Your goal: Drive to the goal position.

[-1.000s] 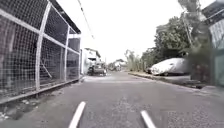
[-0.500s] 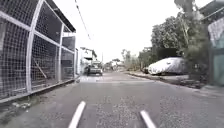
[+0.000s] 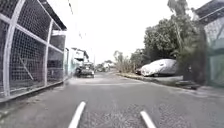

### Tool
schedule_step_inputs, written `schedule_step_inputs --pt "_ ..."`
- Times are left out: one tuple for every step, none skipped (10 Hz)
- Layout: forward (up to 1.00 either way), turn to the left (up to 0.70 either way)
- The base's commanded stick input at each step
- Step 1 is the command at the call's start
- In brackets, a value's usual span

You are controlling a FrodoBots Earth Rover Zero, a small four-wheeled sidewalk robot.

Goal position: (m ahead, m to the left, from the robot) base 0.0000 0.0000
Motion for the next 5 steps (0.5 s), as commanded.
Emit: schedule_step_inputs --pt "0.70 0.00" --pt "0.70 0.00" --pt "0.70 0.00" --pt "0.70 0.00" --pt "0.70 0.00"
